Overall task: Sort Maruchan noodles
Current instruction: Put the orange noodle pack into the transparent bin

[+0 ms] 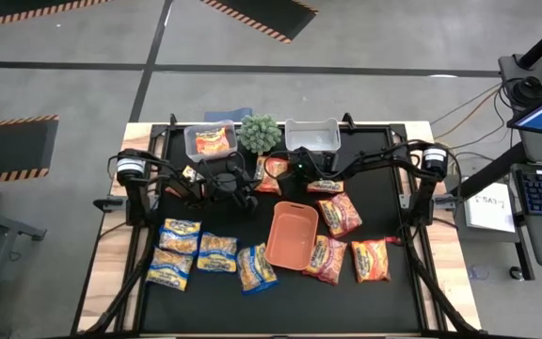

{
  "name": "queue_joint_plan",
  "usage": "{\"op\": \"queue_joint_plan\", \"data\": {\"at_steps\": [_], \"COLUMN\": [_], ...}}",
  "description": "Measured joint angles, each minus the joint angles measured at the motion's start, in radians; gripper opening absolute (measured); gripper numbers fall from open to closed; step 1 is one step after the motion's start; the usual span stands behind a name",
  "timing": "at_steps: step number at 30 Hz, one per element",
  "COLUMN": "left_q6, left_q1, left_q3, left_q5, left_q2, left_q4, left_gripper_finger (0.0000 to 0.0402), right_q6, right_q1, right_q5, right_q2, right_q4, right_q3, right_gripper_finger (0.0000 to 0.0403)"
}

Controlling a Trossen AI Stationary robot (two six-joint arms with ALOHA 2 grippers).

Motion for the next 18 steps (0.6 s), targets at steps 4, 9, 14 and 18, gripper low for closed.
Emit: {"op": "queue_joint_plan", "data": {"at_steps": [4,9,14,18], "left_q6": [-0.008,-0.030,-0.032,-0.032], "left_q1": [0.000,0.000,0.000,0.000], "left_q3": [-0.008,-0.021,-0.022,-0.023], "left_q5": [0.000,-0.020,-0.020,-0.020], "left_q2": [0.000,0.000,0.000,0.000], "left_q4": [0.000,0.006,0.007,0.007], "left_gripper_finger": [0.0000,0.0000,0.0000,0.0000], "right_q6": [0.006,0.007,0.008,0.007], "right_q1": [-0.005,-0.006,-0.006,-0.006], "right_q5": [0.000,0.001,-0.001,-0.002], "right_q2": [0.014,0.036,0.053,0.053], "right_q4": [-0.001,0.023,0.056,0.073], "right_q3": [0.000,0.000,-0.001,-0.001], "right_gripper_finger": [0.0274,0.0274,0.0274,0.0274]}}
